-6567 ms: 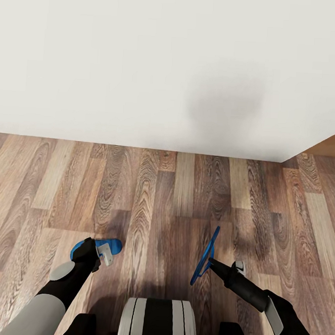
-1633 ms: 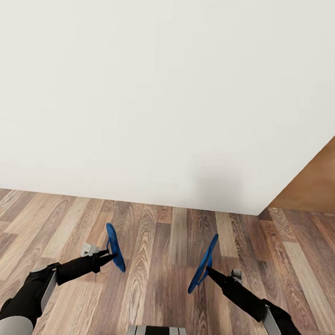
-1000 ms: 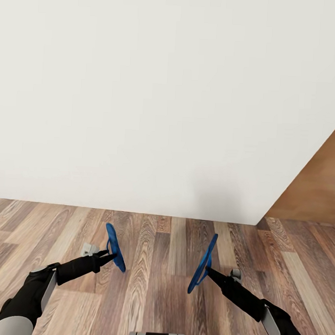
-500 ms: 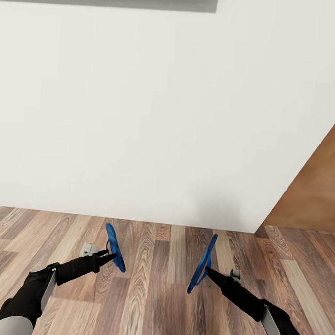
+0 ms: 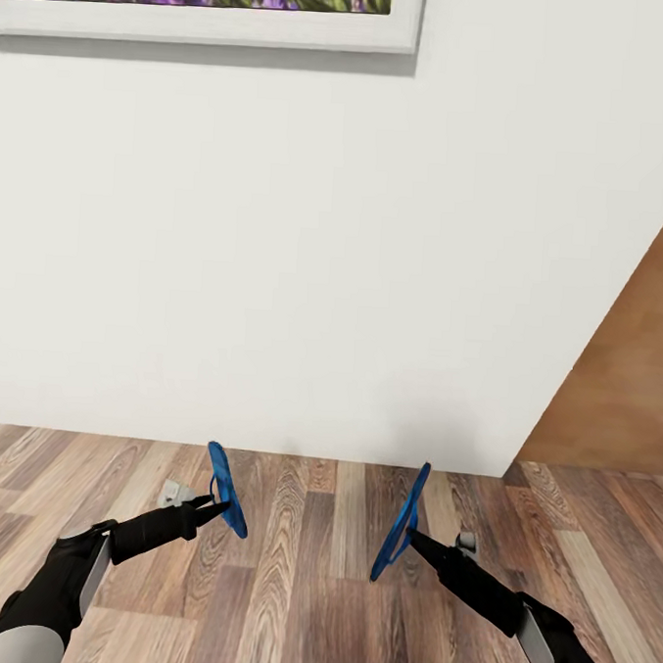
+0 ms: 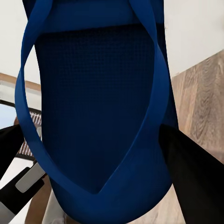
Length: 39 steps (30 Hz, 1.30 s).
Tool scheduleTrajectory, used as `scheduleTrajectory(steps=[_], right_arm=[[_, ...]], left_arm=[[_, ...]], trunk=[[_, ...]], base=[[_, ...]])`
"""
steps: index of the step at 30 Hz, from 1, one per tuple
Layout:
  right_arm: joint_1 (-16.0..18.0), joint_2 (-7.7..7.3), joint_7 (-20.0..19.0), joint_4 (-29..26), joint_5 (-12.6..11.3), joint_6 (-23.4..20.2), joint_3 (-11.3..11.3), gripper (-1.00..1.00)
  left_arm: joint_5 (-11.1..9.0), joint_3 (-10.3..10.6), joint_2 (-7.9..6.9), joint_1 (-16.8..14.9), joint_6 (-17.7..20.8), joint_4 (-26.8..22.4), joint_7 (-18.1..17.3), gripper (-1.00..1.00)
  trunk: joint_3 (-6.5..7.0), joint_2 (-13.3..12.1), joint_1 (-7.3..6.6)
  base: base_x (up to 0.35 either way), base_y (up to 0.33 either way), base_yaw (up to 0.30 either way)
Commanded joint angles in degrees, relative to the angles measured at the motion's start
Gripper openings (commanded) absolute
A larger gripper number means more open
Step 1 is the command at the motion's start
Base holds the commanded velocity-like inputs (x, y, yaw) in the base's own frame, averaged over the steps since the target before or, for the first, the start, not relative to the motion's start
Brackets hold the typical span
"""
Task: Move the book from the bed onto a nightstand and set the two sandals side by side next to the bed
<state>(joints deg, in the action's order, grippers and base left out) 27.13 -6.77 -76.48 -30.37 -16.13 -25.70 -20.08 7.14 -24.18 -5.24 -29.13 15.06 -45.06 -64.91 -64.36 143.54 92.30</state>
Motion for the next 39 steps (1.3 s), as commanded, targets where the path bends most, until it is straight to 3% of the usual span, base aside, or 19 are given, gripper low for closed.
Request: scheduleTrajectory(steps=[1, 24, 39], right_arm=[[0.0, 0.0, -0.2, 0.0, -0.1, -0.6, 0.0, -1.0], [0.0, 0.0, -0.2, 0.0, -0.1, -0.6, 0.0, -1.0], [0.0, 0.0, -0.2, 0.0, -0.1, -0.6, 0.0, -1.0]], left_arm=[[0.4, -0.3, 0.06, 0.0, 0.6, -0.1, -0.4, -1.0], [0.4, -0.3, 0.11, 0.0, 0.6, 0.0, -0.4, -1.0], [0.4, -0.3, 0.11, 0.0, 0.6, 0.0, -0.4, -1.0]], trunk=[[0.18, 0.0, -0.03], [5.27, -0.3, -0.63], [7.97, -6.3, -3.93]], base=[[0.0, 0.0, 0.0], [0.0, 0.0, 0.0], [0.0, 0.0, 0.0]])
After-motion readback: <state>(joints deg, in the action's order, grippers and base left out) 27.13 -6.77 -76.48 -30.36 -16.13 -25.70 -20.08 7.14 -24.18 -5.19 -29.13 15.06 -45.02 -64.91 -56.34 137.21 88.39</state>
